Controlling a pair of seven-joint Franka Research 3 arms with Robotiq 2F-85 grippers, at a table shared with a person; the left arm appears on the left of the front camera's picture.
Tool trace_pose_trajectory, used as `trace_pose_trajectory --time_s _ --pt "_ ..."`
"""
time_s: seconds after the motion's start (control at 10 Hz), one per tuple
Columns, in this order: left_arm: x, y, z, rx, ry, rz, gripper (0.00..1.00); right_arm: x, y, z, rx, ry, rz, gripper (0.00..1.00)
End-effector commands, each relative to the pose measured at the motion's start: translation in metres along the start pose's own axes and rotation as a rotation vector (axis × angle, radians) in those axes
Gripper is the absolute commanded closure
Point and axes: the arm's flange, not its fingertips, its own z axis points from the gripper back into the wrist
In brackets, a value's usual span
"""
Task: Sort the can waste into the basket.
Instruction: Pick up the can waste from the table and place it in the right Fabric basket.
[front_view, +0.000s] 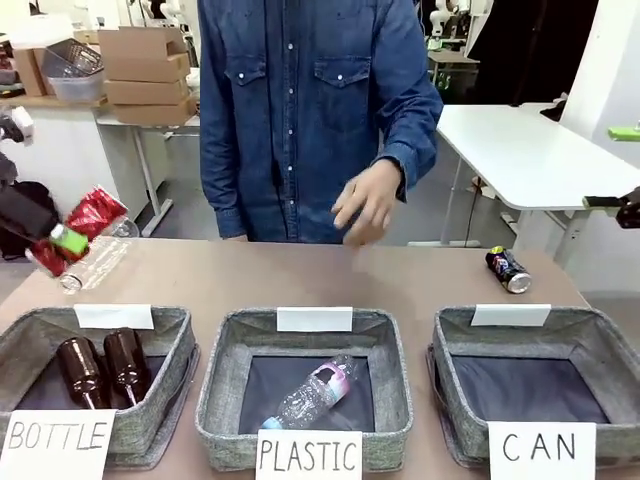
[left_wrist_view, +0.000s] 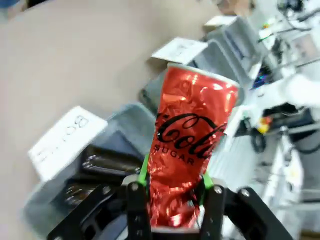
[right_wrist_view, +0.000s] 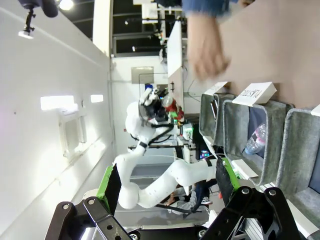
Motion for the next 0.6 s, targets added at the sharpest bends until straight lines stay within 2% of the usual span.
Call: trace_pose_trajectory --time_s 0.0,0.1,0.2,0.3,0.4,0.5 --pt "-0.006 -0.070 -0.044 0.051 -0.047 -0.199 1.00 0.001 0.001 0.000 0.018 0.002 0.024 0.00" --pt "-0.005 -0.094 -0.059 0.016 -0.017 -0.332 1.00 0.001 0.001 0.000 0.018 0.002 0.024 0.00" --pt "-0.001 -0.100 -0.062 -0.017 -0.004 -0.367 1.00 0.001 0.001 0.000 0.018 0.002 0.024 0.00" --pt "0.012 -0.087 -0.060 -0.020 -0.030 -0.280 1.00 0.001 0.001 0.000 0.018 0.002 0.024 0.00" --pt "0.016 -0.101 -0.045 0.025 0.024 -0.299 1.00 0.001 0.001 0.000 0.018 0.002 0.024 0.00" --pt "0.016 -0.101 -0.045 0.025 0.024 -0.299 1.00 0.001 0.001 0.000 0.018 0.002 0.024 0.00"
